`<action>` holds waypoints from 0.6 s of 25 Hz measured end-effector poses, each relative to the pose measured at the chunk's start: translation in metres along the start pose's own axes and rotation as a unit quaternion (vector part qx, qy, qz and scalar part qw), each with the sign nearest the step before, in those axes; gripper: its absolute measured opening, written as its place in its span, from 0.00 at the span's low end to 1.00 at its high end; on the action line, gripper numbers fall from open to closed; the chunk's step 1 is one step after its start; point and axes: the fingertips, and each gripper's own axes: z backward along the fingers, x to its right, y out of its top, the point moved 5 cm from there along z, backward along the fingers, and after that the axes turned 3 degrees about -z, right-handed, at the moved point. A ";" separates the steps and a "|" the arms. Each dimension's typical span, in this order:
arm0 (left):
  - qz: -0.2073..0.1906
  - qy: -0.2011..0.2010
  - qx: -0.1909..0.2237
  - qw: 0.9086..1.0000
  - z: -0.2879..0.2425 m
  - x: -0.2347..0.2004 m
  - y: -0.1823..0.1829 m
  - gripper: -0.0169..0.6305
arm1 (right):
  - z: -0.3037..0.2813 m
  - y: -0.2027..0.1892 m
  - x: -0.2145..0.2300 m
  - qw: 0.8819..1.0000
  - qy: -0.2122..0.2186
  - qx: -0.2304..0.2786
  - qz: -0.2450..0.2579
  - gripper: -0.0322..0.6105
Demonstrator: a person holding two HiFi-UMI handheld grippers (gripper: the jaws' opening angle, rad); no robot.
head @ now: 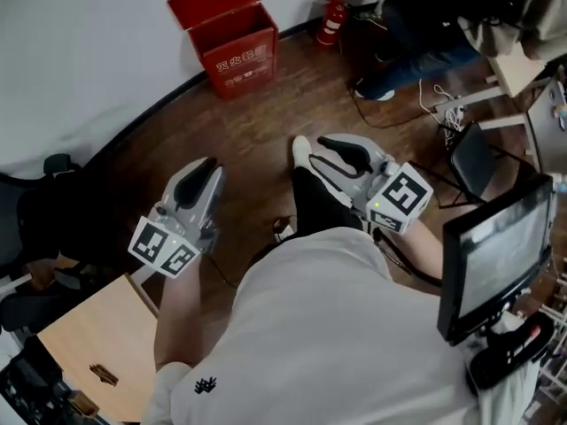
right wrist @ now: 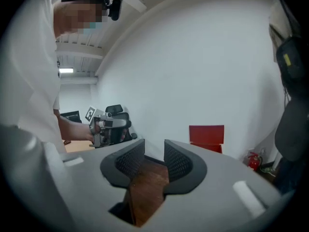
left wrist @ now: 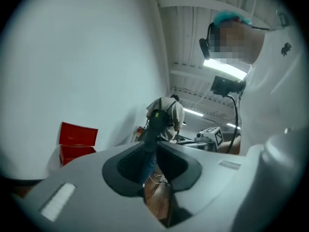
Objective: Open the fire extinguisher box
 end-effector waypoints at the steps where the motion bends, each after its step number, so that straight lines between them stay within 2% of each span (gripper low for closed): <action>1: -0.009 -0.008 -0.006 1.000 0.010 0.013 0.000 0.12 | 0.004 0.004 -0.011 1.000 0.000 0.002 0.012 0.22; 3: -0.029 -0.027 -0.017 0.999 0.027 0.039 0.001 0.12 | 0.014 0.016 -0.029 0.999 -0.002 0.010 0.036 0.22; 7: -0.048 -0.049 -0.019 0.997 0.051 0.086 0.005 0.12 | 0.037 0.033 -0.058 0.998 -0.005 0.032 0.051 0.22; 11: -0.047 -0.049 0.006 0.998 0.054 0.115 0.008 0.12 | 0.057 0.037 -0.075 0.997 0.001 0.048 0.068 0.22; 15: -0.036 -0.058 0.009 0.998 0.048 0.130 0.004 0.12 | 0.066 0.034 -0.085 0.995 0.011 0.052 0.083 0.22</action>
